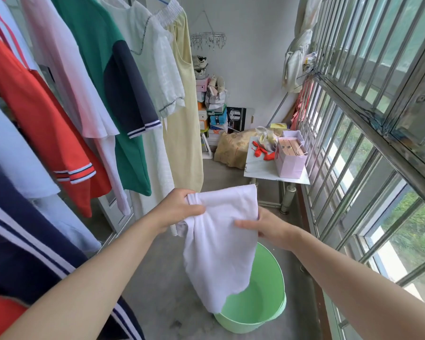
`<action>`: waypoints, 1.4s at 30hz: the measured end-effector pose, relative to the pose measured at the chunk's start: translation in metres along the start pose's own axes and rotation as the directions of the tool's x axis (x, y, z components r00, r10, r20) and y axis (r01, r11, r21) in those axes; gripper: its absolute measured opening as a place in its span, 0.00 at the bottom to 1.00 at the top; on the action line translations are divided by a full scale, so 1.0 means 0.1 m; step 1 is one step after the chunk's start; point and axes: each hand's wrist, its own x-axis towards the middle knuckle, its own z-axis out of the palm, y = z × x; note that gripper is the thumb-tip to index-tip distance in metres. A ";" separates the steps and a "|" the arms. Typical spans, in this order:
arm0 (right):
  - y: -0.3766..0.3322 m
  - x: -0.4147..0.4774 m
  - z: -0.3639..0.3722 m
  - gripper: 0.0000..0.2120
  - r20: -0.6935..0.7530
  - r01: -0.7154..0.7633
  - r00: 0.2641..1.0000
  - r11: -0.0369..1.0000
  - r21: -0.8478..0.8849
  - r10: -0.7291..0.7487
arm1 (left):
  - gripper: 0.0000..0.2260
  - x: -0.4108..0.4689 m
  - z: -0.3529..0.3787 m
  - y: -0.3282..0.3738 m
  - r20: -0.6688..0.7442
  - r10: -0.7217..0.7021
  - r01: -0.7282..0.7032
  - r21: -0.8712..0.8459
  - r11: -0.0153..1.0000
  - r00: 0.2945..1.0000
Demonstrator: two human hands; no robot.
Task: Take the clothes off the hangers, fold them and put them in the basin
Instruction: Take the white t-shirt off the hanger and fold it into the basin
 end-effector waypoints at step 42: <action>0.05 0.08 0.15 0.31 -0.090 -0.039 0.993 0.503 -0.863 -0.077 | 0.31 -0.12 0.29 -0.64 0.119 -0.106 0.117 -0.085 0.990 0.987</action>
